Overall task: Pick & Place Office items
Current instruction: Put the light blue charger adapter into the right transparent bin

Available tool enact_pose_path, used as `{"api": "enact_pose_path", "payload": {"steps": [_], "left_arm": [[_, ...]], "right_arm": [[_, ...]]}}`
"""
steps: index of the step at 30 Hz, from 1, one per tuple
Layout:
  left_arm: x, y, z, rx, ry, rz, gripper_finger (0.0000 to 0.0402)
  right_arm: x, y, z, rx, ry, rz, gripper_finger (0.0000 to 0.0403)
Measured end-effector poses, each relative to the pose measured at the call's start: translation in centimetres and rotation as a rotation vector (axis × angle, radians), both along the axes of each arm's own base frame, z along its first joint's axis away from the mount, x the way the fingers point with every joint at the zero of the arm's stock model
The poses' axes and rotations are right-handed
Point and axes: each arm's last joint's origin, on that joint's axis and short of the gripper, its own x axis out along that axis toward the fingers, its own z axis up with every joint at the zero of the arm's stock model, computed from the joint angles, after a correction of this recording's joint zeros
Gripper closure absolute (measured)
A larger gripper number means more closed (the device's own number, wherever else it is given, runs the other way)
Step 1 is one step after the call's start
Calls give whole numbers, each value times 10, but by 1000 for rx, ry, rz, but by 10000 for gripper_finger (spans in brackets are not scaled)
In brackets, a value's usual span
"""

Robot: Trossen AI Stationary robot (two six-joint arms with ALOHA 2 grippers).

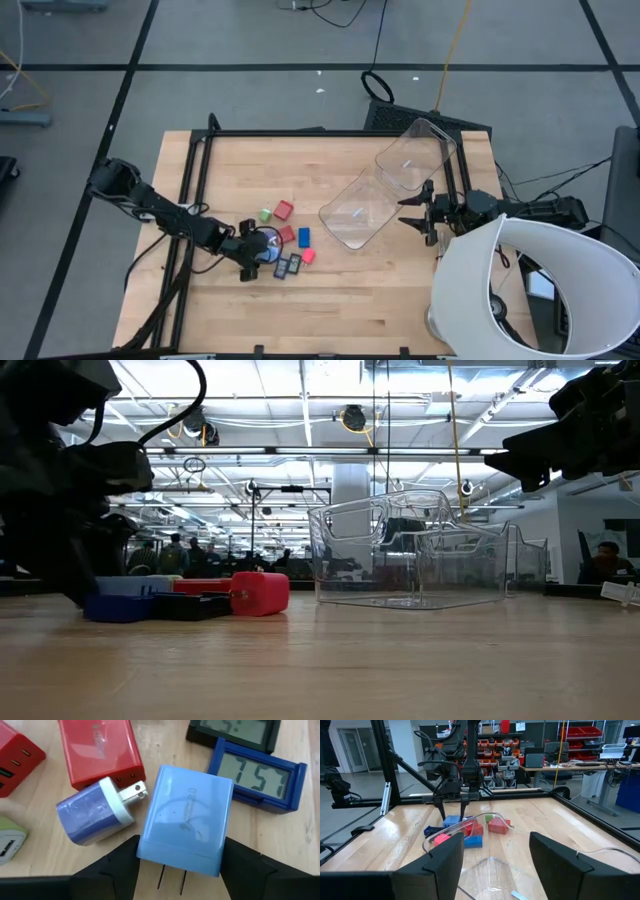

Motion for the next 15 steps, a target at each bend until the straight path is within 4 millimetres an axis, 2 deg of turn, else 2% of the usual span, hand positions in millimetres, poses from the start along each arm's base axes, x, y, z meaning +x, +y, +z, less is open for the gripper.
{"api": "enact_pose_path", "payload": {"steps": [4,8,15], "left_arm": [[0,0,0,14,1,-1,148],[0,0,4,8,-1,-33,188],[3,-2,36,3,-31,-57,188]], "right_arm": [[0,0,0,0,0,0,183],[0,0,0,0,0,0,183],[0,0,0,0,0,0,183]]}}
